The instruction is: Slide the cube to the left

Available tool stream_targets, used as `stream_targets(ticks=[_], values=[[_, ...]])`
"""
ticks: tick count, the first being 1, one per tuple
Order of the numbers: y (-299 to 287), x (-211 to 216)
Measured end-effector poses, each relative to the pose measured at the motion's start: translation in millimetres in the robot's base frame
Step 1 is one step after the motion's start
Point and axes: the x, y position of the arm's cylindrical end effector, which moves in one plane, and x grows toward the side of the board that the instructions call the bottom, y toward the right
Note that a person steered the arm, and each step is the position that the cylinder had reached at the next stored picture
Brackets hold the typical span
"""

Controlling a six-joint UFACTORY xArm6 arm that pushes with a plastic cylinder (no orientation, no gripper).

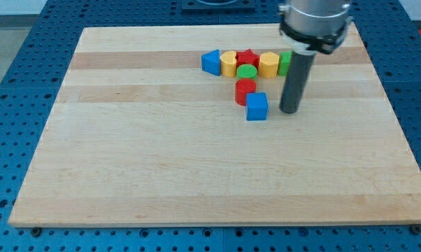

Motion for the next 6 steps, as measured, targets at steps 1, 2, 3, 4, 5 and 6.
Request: stream_targets(ticks=[1,2,3,4,5,6], values=[[-41,5],[-81,9],[-118,9],[-137,9],[-111,10],[-55,10]])
